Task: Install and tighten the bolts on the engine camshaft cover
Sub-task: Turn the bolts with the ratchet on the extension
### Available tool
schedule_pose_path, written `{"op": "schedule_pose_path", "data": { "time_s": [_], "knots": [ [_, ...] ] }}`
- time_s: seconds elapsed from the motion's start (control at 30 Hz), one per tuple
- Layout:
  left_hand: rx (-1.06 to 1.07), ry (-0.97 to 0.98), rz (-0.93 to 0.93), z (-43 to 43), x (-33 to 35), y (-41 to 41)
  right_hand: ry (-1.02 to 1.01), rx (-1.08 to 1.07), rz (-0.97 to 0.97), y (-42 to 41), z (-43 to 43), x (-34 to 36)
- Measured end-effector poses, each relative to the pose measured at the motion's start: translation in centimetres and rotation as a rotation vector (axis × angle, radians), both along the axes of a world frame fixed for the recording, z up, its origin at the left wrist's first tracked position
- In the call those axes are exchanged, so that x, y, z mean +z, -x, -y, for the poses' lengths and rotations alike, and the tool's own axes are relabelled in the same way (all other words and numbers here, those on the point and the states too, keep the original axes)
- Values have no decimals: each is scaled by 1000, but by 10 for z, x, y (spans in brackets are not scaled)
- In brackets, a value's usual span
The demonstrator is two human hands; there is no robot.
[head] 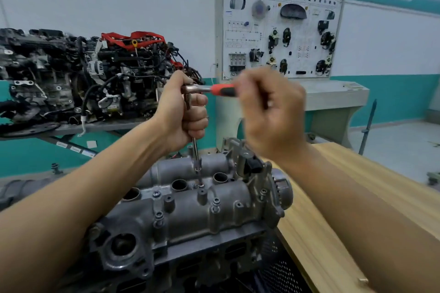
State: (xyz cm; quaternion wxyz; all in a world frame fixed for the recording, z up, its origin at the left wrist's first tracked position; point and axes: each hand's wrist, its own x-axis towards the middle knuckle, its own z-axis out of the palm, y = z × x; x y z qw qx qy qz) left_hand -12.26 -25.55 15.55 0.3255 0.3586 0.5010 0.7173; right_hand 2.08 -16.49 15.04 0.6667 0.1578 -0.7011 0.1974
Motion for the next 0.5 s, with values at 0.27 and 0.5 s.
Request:
{"op": "schedule_pose_path", "data": {
  "time_s": [0.27, 0.5],
  "knots": [
    [-48, 98, -94, -5, 1, -16, 530, -190, 474, 43, -75, -2],
    [2, 98, -49, -2, 1, -9, 314, 59, -155, -5, -4, -13]
  ]
}}
